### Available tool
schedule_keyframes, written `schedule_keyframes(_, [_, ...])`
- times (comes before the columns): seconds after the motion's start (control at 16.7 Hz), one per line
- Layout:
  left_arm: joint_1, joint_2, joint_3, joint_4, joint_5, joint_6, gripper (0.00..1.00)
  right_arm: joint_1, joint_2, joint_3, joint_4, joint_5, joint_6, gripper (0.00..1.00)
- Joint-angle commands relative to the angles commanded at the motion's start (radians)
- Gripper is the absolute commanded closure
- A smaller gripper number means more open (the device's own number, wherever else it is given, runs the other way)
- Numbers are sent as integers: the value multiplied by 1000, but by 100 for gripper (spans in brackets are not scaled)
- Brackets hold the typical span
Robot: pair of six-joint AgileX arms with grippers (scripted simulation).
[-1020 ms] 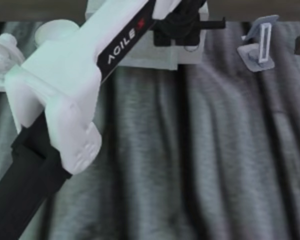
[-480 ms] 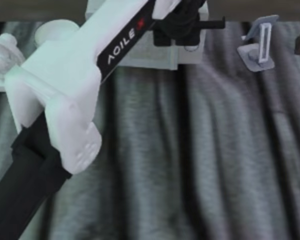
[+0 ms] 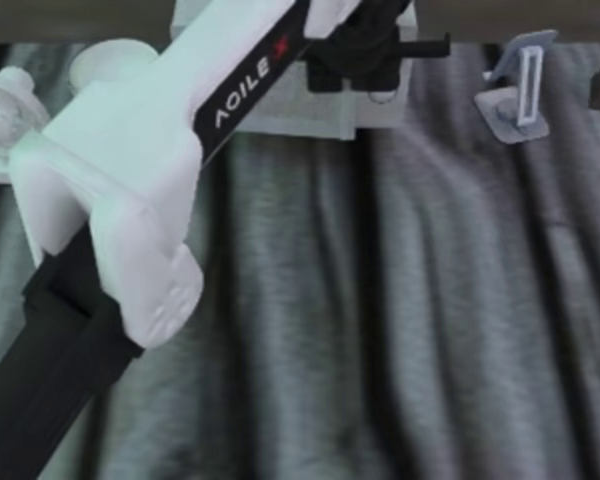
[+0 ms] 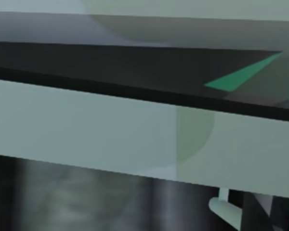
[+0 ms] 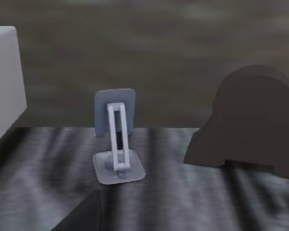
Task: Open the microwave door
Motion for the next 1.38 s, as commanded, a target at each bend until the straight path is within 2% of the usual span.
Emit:
schedule_keyframes(0.66, [-8,-20,-40,28,5,7,100,0,0,0,0,0,0,0])
schedule_keyframes(1.14, [3,-237,-472,238,36,90,100,0,0,0,0,0,0,0])
schedule_keyframes(1.38, [5,-286,-545,286,46,107,100,0,0,0,0,0,0,0])
